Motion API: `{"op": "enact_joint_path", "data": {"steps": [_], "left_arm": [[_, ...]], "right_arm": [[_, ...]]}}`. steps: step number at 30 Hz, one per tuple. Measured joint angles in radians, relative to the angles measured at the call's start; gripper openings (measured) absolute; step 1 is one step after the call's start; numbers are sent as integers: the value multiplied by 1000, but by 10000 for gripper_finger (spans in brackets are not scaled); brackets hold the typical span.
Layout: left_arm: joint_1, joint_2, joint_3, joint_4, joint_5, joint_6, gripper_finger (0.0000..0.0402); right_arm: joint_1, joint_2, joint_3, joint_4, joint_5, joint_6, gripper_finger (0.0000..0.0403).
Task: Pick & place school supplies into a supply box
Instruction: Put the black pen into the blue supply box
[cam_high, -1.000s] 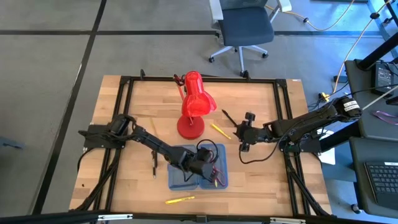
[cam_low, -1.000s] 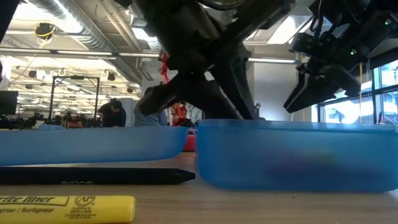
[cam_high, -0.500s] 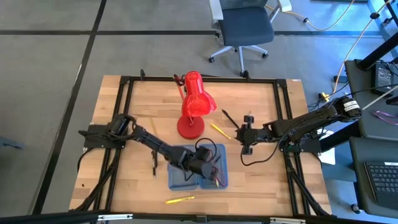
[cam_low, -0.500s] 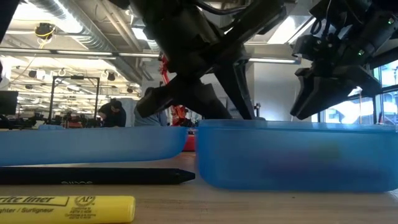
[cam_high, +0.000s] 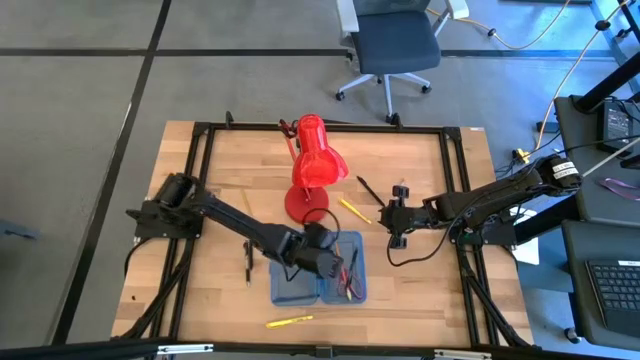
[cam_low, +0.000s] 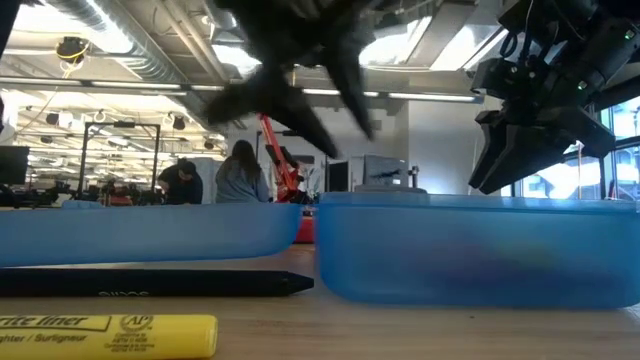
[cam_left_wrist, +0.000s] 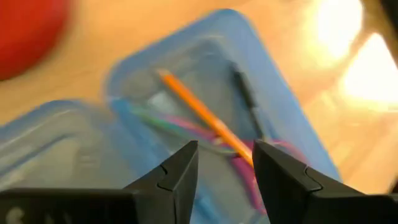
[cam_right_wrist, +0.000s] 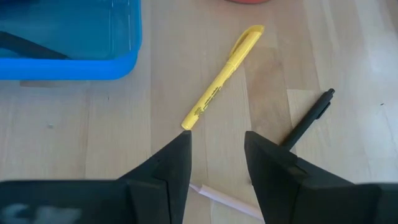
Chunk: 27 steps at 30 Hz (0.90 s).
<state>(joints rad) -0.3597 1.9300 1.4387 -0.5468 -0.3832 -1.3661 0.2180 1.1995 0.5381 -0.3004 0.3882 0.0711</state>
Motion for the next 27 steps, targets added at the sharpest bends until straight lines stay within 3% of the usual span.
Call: {"op": "enact_joint_path", "data": {"steps": [8,15,17,20,27], "left_arm": [[-96,-62,0,-409,-39,-344,145],[-164,-62,-1,-731,-4,-649,145],[-182,-62,-1,-798,72,-730,146],[-209,-64,-29,-826,215,-815,146],[-283,-63,-117,-794,258,-919,146]], "right_arm": [[0,0,0,0,0,1,152],[0,0,0,1,0,2,152],[0,0,0,1,0,2,152],[0,0,0,1,0,2,152],[0,0,0,5,1,2,152]]}}
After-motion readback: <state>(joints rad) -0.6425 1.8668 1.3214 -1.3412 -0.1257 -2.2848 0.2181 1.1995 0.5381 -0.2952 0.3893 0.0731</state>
